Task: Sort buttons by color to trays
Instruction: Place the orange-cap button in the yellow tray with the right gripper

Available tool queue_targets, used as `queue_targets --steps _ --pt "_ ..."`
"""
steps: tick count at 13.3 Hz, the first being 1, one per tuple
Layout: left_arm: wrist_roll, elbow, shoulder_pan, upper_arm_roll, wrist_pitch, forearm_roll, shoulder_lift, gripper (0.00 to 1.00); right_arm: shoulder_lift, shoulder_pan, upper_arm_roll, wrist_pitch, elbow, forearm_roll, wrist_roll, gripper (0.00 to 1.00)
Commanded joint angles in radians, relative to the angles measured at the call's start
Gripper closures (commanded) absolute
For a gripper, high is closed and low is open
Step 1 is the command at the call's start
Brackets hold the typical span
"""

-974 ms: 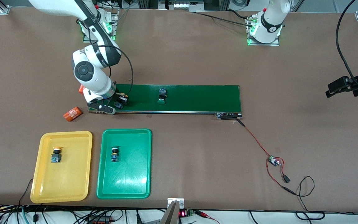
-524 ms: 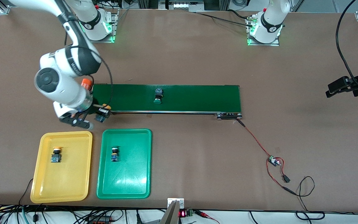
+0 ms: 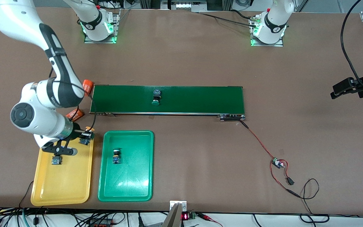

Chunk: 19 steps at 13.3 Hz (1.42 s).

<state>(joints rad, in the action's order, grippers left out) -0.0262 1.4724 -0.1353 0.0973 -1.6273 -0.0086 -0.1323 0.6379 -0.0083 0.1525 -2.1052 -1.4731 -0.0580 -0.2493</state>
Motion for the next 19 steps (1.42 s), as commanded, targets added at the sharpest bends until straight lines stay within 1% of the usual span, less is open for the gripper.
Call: queue_targets --steps 1,2,5,7,9,10,11,12,13,14,15,16,17,18,19 --pt "0.003 0.0 -0.004 0.007 -0.016 0.021 0.0 0.0 0.063 0.007 -0.04 -0.011 0.083 -0.003 0.077 1.0" --pt "0.003 0.0 -0.004 0.009 -0.016 0.021 0.002 0.0 0.081 0.007 -0.047 -0.039 0.083 -0.014 0.093 1.0" --pt "0.003 0.0 -0.004 0.01 -0.014 0.021 0.002 0.0 0.135 0.001 -0.073 -0.149 0.083 -0.107 0.105 1.0" --pt "0.002 0.0 -0.004 0.01 -0.016 0.019 0.002 0.0 0.167 -0.002 -0.077 -0.197 0.082 -0.115 0.101 0.99" --pt "0.003 -0.001 -0.004 0.013 -0.014 0.007 0.008 0.0 0.19 -0.002 -0.102 -0.252 0.08 -0.117 0.114 0.98" --pt "0.003 -0.001 -0.004 0.016 -0.014 0.002 0.01 0.0 0.196 -0.002 -0.102 -0.257 0.079 -0.117 0.125 0.98" --pt "0.003 -0.001 -0.004 0.018 -0.014 0.002 0.011 0.0 0.201 -0.004 -0.103 -0.259 0.079 -0.117 0.125 0.93" --pt "0.003 -0.001 -0.004 0.018 -0.011 0.002 0.011 0.0 0.21 -0.004 -0.103 -0.262 0.08 -0.117 0.123 0.84" --pt "0.003 0.002 -0.004 0.018 -0.008 0.002 0.011 0.0 0.221 -0.002 -0.103 -0.289 0.079 -0.115 0.122 0.67" --pt "0.003 0.002 -0.004 0.018 -0.006 0.002 0.011 0.0 0.223 -0.002 -0.103 -0.315 0.071 -0.115 0.127 0.62" --pt "0.006 0.002 -0.004 0.018 -0.005 0.002 0.011 0.0 0.223 -0.001 -0.103 -0.32 0.066 -0.115 0.125 0.48" --pt "0.006 0.002 -0.004 0.018 -0.005 0.002 0.013 0.0 0.223 -0.001 -0.103 -0.32 0.06 -0.114 0.123 0.46" --pt "0.006 0.002 -0.004 0.018 -0.003 0.002 0.013 0.0 0.223 0.001 -0.103 -0.322 0.057 -0.112 0.122 0.33" --pt "0.006 0.003 -0.004 0.018 -0.003 0.002 0.013 0.0 0.223 0.004 -0.103 -0.323 0.057 -0.112 0.12 0.22" --pt "0.006 0.003 -0.004 0.018 -0.003 0.002 0.013 0.0 0.223 0.004 -0.103 -0.325 0.056 -0.111 0.12 0.17"
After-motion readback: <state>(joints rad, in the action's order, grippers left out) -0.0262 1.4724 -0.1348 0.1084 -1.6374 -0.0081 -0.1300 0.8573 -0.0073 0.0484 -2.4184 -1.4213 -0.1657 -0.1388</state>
